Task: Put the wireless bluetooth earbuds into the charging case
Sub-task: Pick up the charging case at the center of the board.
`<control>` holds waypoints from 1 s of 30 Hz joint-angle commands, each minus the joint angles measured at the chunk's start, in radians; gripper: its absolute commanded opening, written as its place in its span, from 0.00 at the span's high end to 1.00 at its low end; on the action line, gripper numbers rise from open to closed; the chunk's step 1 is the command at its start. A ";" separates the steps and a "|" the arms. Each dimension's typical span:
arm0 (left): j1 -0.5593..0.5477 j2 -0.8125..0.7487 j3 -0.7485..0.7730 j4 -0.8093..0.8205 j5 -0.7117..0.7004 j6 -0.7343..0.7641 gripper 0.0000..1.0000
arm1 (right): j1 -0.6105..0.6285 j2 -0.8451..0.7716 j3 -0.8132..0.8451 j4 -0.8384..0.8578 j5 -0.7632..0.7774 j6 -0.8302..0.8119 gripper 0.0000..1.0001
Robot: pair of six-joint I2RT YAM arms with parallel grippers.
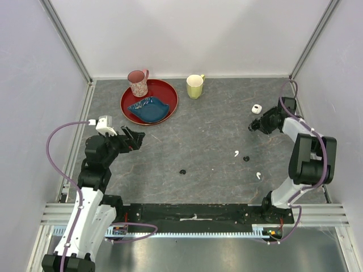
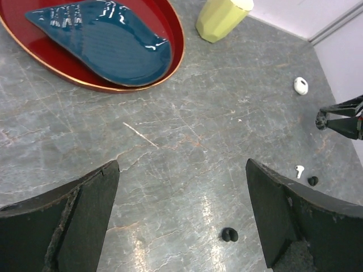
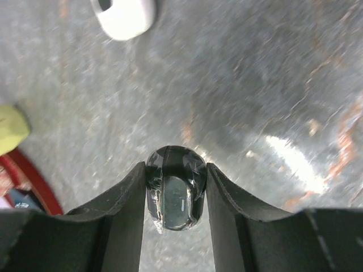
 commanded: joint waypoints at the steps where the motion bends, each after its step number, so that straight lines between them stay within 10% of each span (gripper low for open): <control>1: 0.001 -0.021 -0.021 0.162 0.093 -0.084 0.02 | 0.039 -0.181 -0.100 0.166 -0.097 0.057 1.00; 7: -0.121 -0.013 -0.076 0.308 0.023 -0.145 0.03 | 0.148 -0.328 -0.195 0.276 -0.098 0.163 1.00; 14: -0.518 0.137 -0.063 0.450 -0.270 -0.098 0.03 | 0.286 -0.425 -0.273 0.402 -0.077 0.312 1.00; 30: -0.815 0.597 0.026 0.903 -0.453 -0.046 0.06 | 0.530 -0.523 -0.358 0.440 -0.040 0.491 1.00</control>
